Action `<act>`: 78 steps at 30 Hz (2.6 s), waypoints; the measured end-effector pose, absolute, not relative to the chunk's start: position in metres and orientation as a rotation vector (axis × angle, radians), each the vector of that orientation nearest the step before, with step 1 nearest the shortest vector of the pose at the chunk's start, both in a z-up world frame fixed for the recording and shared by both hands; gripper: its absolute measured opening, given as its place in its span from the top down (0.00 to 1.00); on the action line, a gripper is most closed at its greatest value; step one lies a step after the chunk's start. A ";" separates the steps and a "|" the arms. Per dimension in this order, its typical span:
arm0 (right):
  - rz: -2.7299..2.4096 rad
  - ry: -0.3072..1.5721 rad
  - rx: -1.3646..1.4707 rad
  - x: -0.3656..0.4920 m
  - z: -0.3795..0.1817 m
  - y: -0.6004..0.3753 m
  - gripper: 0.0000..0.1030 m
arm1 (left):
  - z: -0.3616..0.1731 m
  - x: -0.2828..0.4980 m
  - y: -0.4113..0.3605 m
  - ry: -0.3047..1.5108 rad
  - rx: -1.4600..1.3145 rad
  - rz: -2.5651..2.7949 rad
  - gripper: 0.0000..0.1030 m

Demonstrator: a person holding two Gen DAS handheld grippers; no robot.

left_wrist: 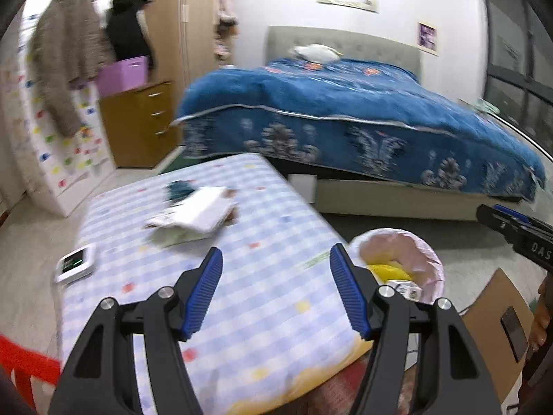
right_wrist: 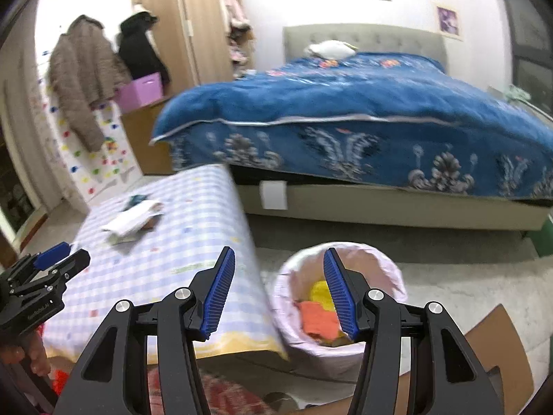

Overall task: Collect trash
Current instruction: 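Grasp the white paper wrapper with the right gripper and lift it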

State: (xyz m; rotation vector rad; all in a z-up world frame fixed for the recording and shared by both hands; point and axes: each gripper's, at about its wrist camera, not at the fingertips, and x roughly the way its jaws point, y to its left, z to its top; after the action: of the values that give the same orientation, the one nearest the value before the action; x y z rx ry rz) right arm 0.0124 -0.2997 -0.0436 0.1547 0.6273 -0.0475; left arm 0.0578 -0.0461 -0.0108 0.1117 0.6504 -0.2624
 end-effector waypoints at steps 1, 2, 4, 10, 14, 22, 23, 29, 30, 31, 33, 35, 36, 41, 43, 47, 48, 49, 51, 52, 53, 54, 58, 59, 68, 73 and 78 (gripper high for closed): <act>-0.024 0.620 0.147 0.008 -0.039 -0.289 0.48 | -0.007 0.050 -0.033 0.643 0.102 -0.232 0.36; -0.008 0.610 0.138 0.004 -0.035 -0.281 0.48 | -0.004 0.042 -0.019 0.635 0.090 -0.204 0.35; 0.024 0.594 0.116 -0.004 -0.029 -0.265 0.48 | -0.001 0.030 0.001 0.626 0.064 -0.164 0.34; 0.123 0.521 0.071 -0.027 -0.013 -0.236 0.48 | 0.000 0.004 0.049 0.623 0.010 -0.057 0.33; 0.187 0.501 0.050 -0.033 -0.009 -0.227 0.48 | 0.002 -0.004 0.066 0.620 -0.024 0.000 0.28; 0.260 0.541 0.042 -0.014 -0.019 -0.208 0.47 | 0.005 -0.002 0.078 0.611 -0.017 0.079 0.22; 0.269 0.557 0.040 -0.009 -0.023 -0.204 0.47 | 0.004 0.000 0.080 0.613 -0.019 0.082 0.22; 0.293 0.618 -0.008 0.027 -0.040 -0.175 0.47 | -0.009 0.029 0.094 0.650 -0.029 0.079 0.22; 0.295 0.629 -0.022 0.036 -0.043 -0.168 0.47 | -0.011 0.034 0.097 0.656 -0.031 0.080 0.22; 0.298 0.638 -0.031 0.043 -0.047 -0.163 0.47 | -0.012 0.041 0.100 0.662 -0.036 0.079 0.22; 0.304 0.659 -0.054 0.062 -0.054 -0.149 0.47 | -0.014 0.055 0.108 0.666 -0.035 0.085 0.22; 0.314 0.684 -0.093 0.081 -0.064 -0.131 0.47 | -0.017 0.067 0.114 0.669 -0.039 0.089 0.21; 0.321 0.694 -0.120 0.092 -0.069 -0.120 0.47 | -0.018 0.072 0.117 0.671 -0.042 0.092 0.20; 0.347 0.711 -0.233 0.137 -0.085 -0.081 0.47 | -0.032 0.105 0.130 0.699 -0.049 0.093 0.20; 0.350 0.713 -0.270 0.154 -0.092 -0.068 0.47 | -0.037 0.117 0.133 0.708 -0.054 0.092 0.20; 0.360 0.733 -0.330 0.183 -0.109 -0.044 0.47 | -0.045 0.142 0.138 0.723 -0.054 0.100 0.20; 0.365 0.739 -0.346 0.189 -0.113 -0.039 0.47 | -0.047 0.149 0.139 0.730 -0.050 0.104 0.20; 0.366 0.743 -0.358 0.193 -0.116 -0.036 0.47 | -0.049 0.153 0.139 0.734 -0.048 0.105 0.20; 0.362 0.746 -0.393 0.201 -0.122 -0.028 0.45 | -0.051 0.160 0.138 0.741 -0.050 0.103 0.20; 0.357 0.749 -0.410 0.203 -0.125 -0.025 0.42 | -0.052 0.161 0.138 0.743 -0.052 0.101 0.20; 0.352 0.750 -0.426 0.206 -0.128 -0.021 0.41 | -0.054 0.163 0.137 0.747 -0.053 0.097 0.20; 0.349 0.748 -0.439 0.207 -0.130 -0.018 0.41 | -0.056 0.163 0.137 0.751 -0.052 0.093 0.20; 0.344 0.731 -0.503 0.210 -0.136 -0.006 0.57 | -0.060 0.161 0.136 0.765 -0.054 0.094 0.20; 0.342 0.726 -0.514 0.209 -0.135 -0.005 0.82 | -0.060 0.158 0.137 0.766 -0.057 0.095 0.20; 0.482 0.798 -0.298 0.165 -0.104 -0.036 0.97 | -0.058 0.130 0.138 0.771 -0.059 0.113 0.20; 0.505 0.790 -0.137 0.138 -0.075 -0.066 0.97 | -0.057 0.117 0.129 0.776 -0.050 0.093 0.20; 0.425 0.744 0.028 0.128 -0.045 -0.111 0.97 | -0.050 0.112 0.117 0.766 -0.034 0.077 0.14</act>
State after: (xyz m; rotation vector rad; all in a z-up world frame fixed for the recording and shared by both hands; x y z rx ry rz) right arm 0.1285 -0.1113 -0.0450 0.0284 0.7441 0.4246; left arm 0.1125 0.1165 -0.0501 -0.0341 0.7656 0.0765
